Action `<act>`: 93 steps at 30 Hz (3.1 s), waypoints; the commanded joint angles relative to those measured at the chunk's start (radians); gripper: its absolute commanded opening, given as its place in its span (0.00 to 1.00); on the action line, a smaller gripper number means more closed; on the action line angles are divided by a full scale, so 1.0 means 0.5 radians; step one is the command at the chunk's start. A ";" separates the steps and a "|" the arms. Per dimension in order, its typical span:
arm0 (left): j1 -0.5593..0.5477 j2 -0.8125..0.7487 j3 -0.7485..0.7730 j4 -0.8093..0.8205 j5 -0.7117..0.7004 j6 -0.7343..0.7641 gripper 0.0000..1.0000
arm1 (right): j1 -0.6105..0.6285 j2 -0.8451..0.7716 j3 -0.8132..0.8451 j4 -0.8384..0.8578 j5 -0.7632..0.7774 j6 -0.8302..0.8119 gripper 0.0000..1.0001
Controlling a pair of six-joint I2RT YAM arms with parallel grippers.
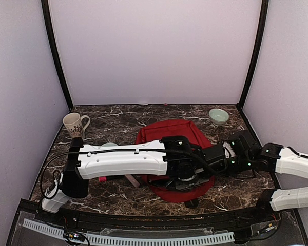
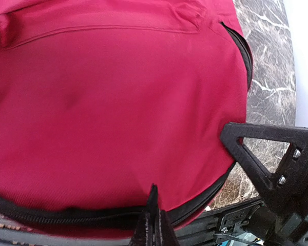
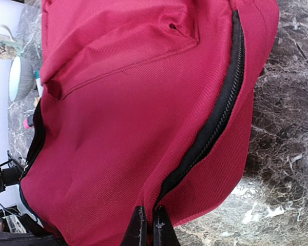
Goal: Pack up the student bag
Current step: Hold the student bag at the center of the board, then zip the largest pocket of the bag in the student bag, then rotate the student bag at the center of the board.
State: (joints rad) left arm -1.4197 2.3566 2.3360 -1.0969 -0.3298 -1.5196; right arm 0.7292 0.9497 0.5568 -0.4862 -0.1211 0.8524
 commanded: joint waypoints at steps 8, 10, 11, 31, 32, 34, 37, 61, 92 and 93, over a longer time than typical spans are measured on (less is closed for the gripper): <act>-0.084 -0.351 -0.283 -0.582 -0.086 -0.419 0.00 | -0.059 -0.074 -0.015 -0.071 0.126 -0.004 0.00; -0.088 -0.401 -0.360 -0.584 -0.087 -0.447 0.00 | -0.062 -0.077 -0.012 -0.076 0.128 -0.013 0.00; -0.089 -0.422 -0.392 -0.599 -0.089 -0.472 0.00 | -0.062 -0.082 -0.009 -0.082 0.132 -0.013 0.00; -0.149 -0.820 -1.032 -0.444 -0.178 -0.712 0.00 | -0.065 -0.172 -0.046 -0.125 0.130 -0.028 0.00; -0.152 -0.858 -1.102 -0.397 -0.188 -0.705 0.00 | -0.066 -0.181 -0.046 -0.137 0.139 -0.039 0.00; -0.150 -0.951 -1.267 -0.314 -0.196 -0.731 0.00 | -0.066 -0.205 -0.051 -0.152 0.149 -0.052 0.00; -0.150 -1.107 -1.567 -0.183 -0.202 -0.772 0.00 | -0.065 -0.233 -0.058 -0.160 0.148 -0.060 0.00; 0.166 -1.535 -1.922 0.755 0.048 1.058 0.53 | -0.065 -0.214 0.197 -0.331 0.284 -0.134 0.52; 1.211 -0.523 -1.254 0.606 1.552 3.210 0.10 | -0.013 0.424 0.222 -0.175 -0.038 0.561 0.00; 1.202 -0.547 -1.261 0.606 1.537 3.166 0.05 | -0.064 0.453 0.226 -0.166 -0.036 0.503 0.00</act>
State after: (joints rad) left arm -0.8116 2.1246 1.6901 -0.7307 0.4191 0.0937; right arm 0.7666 1.1263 0.6388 -0.6071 -0.1741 1.2320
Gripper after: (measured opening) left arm 0.125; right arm 0.025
